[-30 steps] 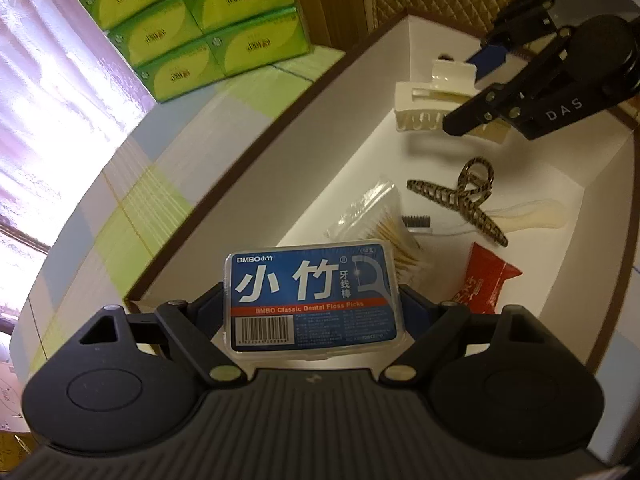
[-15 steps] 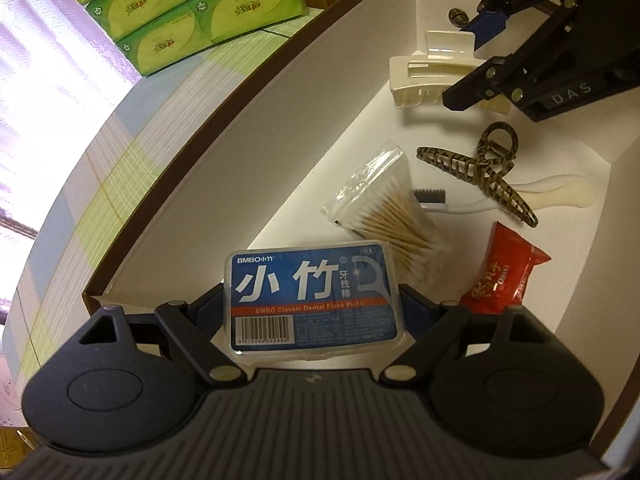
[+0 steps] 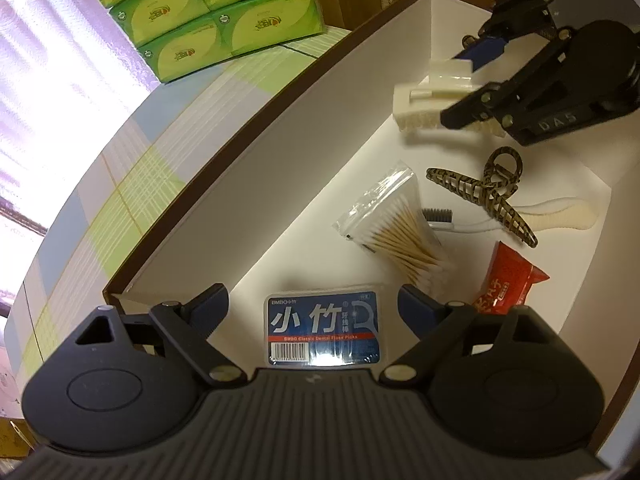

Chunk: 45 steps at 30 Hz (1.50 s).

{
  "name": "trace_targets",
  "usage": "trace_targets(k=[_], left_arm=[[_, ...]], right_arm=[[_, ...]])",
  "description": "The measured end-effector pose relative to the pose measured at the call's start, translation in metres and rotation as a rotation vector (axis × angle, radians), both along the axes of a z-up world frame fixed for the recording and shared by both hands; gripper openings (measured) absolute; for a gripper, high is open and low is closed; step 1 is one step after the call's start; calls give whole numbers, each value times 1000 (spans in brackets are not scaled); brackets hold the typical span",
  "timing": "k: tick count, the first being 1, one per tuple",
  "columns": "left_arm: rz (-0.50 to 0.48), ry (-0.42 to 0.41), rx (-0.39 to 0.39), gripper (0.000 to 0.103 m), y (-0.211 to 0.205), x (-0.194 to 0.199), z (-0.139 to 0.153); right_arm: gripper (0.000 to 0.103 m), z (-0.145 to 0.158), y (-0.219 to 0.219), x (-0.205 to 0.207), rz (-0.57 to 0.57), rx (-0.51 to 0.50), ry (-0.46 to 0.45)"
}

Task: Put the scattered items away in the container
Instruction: 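Open both tools to drop the hair clip and floss-pick box in the box, then withdraw both tools from the box toward the remaining items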

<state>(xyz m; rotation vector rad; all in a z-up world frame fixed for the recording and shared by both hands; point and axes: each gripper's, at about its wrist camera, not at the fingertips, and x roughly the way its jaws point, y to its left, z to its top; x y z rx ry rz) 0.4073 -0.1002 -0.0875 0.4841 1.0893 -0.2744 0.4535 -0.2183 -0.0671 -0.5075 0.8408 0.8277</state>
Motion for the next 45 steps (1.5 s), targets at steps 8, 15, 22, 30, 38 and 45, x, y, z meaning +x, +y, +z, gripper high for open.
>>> trace_targets(k=[8,15,22,30,38,45], left_arm=[[33,-5,-25,90,4,-9,6],[77,-19,-56,99,11,-22,21],[122,-58,-91,100,14,-48,47],[197,-134,-162,100,27,-99,86],[354,-206,-168,100,72,-168,108],[426,-214,-180,100,110,-219,102]], right_arm=[[44,13,-4,-7,44,53,-24],[103,36,-24,-28,33,130,-30],[103,57,-46,-53,-37,137,-16],[103,74,-68,-79,-101,169,-12],[103,86,-76,-121,-120,243,-13],[103,85,-61,-173,-130,269,-6]])
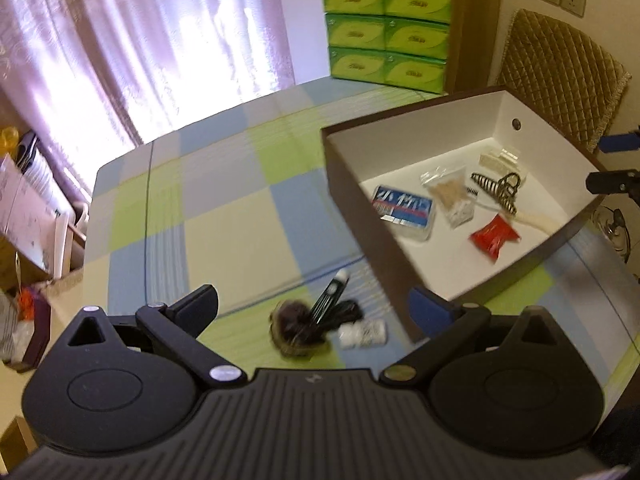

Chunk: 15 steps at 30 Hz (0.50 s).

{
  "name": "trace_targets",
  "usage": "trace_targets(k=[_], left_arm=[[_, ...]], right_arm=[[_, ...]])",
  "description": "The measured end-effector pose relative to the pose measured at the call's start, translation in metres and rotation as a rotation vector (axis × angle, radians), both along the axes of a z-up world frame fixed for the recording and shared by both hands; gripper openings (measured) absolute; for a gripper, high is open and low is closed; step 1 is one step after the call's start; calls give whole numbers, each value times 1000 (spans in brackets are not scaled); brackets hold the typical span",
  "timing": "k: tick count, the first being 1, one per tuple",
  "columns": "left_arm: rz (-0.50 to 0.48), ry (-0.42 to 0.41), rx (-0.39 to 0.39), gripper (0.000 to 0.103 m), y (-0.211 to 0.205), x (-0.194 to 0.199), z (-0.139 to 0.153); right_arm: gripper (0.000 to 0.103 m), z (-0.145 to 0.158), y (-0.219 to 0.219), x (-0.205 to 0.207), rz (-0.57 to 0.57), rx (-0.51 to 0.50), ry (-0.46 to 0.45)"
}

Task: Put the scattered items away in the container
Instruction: 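Withdraw both tools from the box toward the remaining items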

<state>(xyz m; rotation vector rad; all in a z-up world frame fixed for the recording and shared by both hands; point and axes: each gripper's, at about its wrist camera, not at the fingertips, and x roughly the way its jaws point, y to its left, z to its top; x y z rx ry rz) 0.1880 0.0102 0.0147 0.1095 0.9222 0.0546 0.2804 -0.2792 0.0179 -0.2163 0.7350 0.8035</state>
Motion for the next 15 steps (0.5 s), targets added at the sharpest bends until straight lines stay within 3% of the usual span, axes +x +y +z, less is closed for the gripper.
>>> trace_targets(k=[10,15], left_arm=[[-17,56,-46,97,39,-40,-38],[-54,94,-72,92,52,-37,-62]], right_arm=[[103,-28,28,-64,-91,34,133],[103,-61,47,-86,-138,-25,200]])
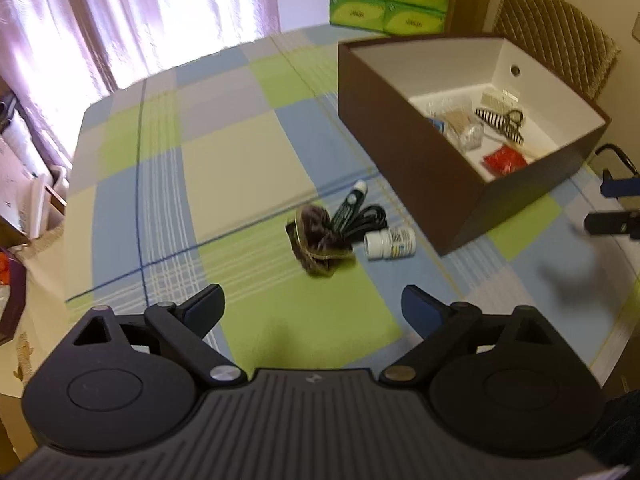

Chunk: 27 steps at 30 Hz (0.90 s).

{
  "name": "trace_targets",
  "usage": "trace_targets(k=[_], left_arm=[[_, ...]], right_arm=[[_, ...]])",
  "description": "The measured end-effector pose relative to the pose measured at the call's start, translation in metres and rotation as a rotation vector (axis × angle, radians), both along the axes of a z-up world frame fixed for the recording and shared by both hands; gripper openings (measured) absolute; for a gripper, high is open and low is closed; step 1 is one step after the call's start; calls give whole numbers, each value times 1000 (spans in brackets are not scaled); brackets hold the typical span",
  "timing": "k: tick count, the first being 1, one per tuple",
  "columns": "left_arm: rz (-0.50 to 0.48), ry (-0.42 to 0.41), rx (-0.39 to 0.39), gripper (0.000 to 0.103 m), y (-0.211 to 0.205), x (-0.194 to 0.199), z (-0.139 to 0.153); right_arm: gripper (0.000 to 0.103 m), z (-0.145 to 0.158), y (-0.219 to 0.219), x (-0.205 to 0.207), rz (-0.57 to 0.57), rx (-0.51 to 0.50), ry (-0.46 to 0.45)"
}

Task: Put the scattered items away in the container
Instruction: 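Withdraw both tools from the box toward the remaining items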

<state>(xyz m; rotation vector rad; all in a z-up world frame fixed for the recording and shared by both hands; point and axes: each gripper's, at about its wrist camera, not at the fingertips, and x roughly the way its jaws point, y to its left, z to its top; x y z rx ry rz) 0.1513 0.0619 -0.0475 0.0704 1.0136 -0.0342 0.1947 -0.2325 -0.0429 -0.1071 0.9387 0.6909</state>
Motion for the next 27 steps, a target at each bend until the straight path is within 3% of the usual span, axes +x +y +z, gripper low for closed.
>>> trace_targets(k=[4,15,23,25,27], left_arm=[[-31,19,-8,84,7,11,-15],[-23,53,-133,78,27,62,-43],[1,91,-182,57,28,97,-63],[4,105,-205,39,31,100,-68],[14,115,-245,29,36,99,-72]], right_arm=[[103,-20,10,-8,-29,-24,28],[103,-41,14,12,-155,-55,78],[103,-46,12,18,-193,-68,98],[103,-47,12,16,-197,-74,104],[103,-48,10,14,-202,-77,110]])
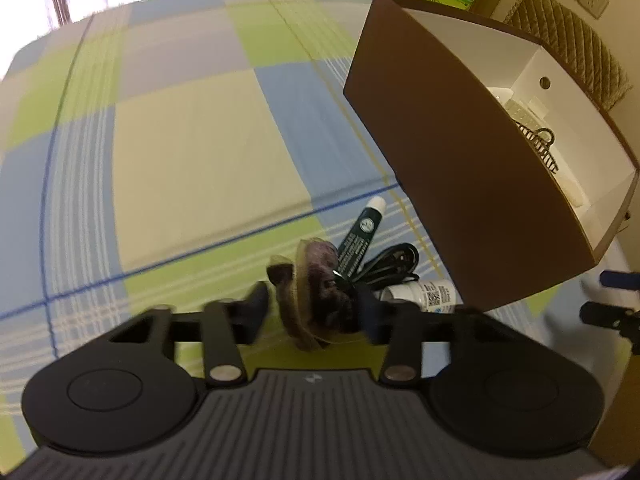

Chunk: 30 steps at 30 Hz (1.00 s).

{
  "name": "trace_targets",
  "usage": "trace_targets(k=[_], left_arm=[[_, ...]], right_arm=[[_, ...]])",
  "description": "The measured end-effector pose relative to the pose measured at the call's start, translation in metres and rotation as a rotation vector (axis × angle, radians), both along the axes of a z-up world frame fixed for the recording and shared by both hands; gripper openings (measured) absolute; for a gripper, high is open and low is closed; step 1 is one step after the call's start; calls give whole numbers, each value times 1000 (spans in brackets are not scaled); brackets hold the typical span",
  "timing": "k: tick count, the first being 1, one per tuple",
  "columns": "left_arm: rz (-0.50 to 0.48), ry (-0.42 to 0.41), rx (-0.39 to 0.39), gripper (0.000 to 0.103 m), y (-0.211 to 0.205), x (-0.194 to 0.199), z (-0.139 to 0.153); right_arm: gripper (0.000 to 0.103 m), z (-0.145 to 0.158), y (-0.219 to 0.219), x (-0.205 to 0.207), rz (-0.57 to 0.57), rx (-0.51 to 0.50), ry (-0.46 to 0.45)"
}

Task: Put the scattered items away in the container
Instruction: 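Withdraw both tools from the box toward the remaining items, then grasp the brown hair tie with the left tool while the right tool grasps the white pill bottle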

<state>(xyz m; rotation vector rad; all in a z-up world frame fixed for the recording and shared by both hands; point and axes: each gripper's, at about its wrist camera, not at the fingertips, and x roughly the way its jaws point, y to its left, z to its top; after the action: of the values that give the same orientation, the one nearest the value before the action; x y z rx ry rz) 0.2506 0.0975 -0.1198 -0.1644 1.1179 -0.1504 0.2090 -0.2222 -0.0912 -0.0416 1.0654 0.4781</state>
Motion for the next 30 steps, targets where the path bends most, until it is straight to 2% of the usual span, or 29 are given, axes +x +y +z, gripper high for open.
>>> trace_targets(k=[4,10,16,19,20,21,22,25,27,30], left_arm=[[28,-9,-40,20,13,-12,1],[90,-22,-36,18,42,-46,15],[141,-37,-11,18,74,-79,27],[162,-41,-4,18,92,-89,30],[167,-43,1,18,97,-92,31],[171,-44,8,18,102,-94,31],[173,-46,13,18,107,-95,31],[172,-51,24,18,121,-97,33],[165,-53,28,18,127,-96,32],[154,-45,30,18,135,-90,27]], right_arm=[[103,0,-1,-7,8,8,9],[103,0,13,-25,85,21,10],[102,2,56,-51,204,45,-16],[102,1,82,-65,228,77,-39],[97,1,93,-69,234,82,-48],[89,1,103,-74,233,86,-62],[76,-1,114,-76,239,98,-66],[76,-8,143,-81,188,70,-84],[76,-9,157,-84,145,57,-142],[76,-13,178,-87,78,-16,-238]])
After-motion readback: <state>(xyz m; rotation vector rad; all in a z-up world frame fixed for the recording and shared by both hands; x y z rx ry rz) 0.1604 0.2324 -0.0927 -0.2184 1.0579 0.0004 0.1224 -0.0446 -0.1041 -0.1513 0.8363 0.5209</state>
